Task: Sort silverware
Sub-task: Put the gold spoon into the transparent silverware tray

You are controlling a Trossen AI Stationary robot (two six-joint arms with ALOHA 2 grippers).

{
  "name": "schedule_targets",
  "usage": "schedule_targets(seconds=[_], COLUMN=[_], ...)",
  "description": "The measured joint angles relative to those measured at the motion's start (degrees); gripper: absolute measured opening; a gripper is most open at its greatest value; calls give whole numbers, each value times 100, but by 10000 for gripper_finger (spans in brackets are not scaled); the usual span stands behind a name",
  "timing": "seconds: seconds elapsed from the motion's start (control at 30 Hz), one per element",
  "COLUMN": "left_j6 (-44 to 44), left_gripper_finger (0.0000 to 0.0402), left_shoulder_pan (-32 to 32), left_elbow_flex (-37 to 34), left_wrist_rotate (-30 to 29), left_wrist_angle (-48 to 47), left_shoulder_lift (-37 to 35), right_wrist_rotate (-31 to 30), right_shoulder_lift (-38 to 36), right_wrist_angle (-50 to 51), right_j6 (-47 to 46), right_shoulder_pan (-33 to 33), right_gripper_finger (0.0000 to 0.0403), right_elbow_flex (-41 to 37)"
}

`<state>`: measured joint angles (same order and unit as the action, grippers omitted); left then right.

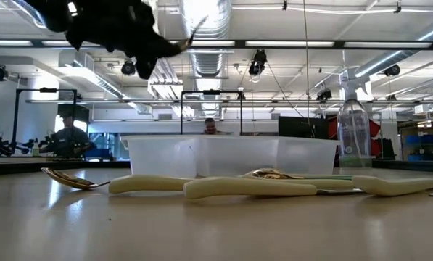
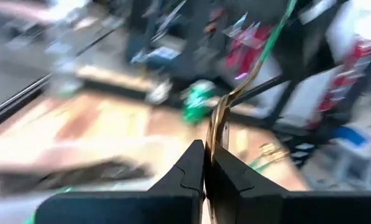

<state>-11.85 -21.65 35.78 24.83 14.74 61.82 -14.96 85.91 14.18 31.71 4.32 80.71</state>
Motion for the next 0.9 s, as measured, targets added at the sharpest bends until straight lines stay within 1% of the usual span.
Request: schedule_targets(seconds=[0.1,0.17,0.2,0.27,0.33,0.47,0.57,0.7,0.8,0.9], left_j6=[379,655,782,1049,1390,2082,2626,3329,3732,4181], left_gripper_finger=[0,0,0,0,0,0,0,0,0,0], left_shoulder_pan=[-228,-331,-391,-553,-695,-994,-1161,-1206,-1215,-1285], left_elbow_flex=[612,1075,1310,1747,2121,2793,3367,4238,4863,5397], left_wrist_rotate=[-660,-1162,-1316,-1399,-1297,-809,-788,-799,-1034,-1291], left_wrist_angle=[-1627,-2569,-2987,-3679,-4141,-5035,-5768,-6744,-7247,-7475], left_shoulder_lift=[77,250,360,626,978,1829,2541,3424,3956,4341], right_wrist_rotate=[-1026,-1359,-1391,-1396,-1374,-1359,-1357,-1353,-1343,-1338], right_shoulder_lift=[-252,-379,-444,-499,-570,-569,-539,-522,-512,-512], right_wrist_angle=[342,714,888,1196,1496,1992,2294,2472,2446,2447], right_j6=[-200,-437,-591,-960,-1304,-1910,-2390,-2822,-2923,-3091], right_shoulder_pan=[36,18,-13,-37,-36,-34,-34,50,226,401], right_gripper_finger=[194,199,200,200,199,195,195,196,192,189], right_elbow_flex=[43,41,34,28,28,4,-53,-100,-101,-101])
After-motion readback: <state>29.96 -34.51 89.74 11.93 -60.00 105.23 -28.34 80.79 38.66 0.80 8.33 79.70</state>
